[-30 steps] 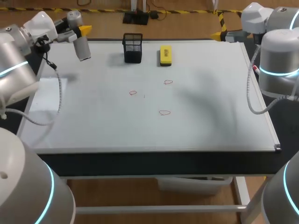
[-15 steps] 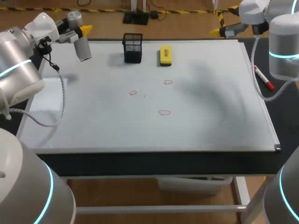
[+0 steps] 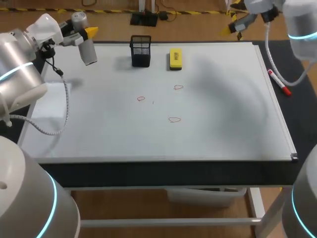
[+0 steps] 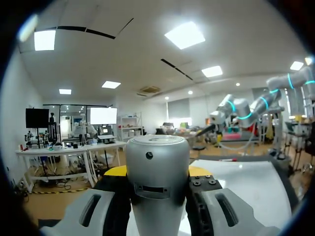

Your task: Pick up the inspection probe, press it on each red-marked spot on the whiteboard one by one, put down the probe, pick up the eraser, and wipe off all the red marks.

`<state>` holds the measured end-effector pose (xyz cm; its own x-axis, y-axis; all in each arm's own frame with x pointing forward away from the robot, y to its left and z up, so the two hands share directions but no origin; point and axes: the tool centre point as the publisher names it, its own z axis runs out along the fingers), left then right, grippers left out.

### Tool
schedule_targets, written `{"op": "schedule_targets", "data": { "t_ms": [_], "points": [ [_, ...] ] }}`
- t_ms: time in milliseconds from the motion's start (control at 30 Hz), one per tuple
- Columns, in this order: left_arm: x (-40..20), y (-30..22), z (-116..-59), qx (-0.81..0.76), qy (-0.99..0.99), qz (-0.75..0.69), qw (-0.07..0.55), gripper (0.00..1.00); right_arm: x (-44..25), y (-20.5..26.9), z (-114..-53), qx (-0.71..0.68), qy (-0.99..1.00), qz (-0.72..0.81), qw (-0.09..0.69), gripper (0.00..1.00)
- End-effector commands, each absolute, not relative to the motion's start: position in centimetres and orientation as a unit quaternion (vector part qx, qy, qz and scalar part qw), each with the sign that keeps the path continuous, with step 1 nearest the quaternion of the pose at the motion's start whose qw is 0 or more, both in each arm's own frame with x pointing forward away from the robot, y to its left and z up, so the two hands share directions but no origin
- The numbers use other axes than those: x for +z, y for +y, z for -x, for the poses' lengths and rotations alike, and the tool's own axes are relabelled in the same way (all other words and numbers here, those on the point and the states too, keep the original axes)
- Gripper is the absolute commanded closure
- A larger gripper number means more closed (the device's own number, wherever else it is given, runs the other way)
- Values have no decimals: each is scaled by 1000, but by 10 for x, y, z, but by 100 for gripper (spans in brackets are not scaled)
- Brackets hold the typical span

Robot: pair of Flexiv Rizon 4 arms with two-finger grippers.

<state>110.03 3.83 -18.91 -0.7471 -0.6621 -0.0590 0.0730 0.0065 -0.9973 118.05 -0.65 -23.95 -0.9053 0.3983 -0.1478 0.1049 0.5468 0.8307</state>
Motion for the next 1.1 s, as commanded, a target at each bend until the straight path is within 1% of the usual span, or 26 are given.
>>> {"op": "schedule_targets", "data": {
  "t_ms": [33, 467, 767, 1100],
  "points": [
    [-188, 38, -1100, -668, 653, 226, 277, 100, -242, 4, -1196, 418, 904, -84, 35, 0],
    [-188, 38, -1100, -668, 653, 226, 277, 100, -252, 28, -1208, 355, 935, -23, -17, 0],
    [-188, 38, -1100, -668, 653, 226, 277, 100, -255, 46, -1211, 295, 954, 33, -36, 0],
    [-188, 38, -1100, -668, 653, 226, 277, 100, -264, 64, -1215, 244, 960, 120, -66, 0]
  ]
}}
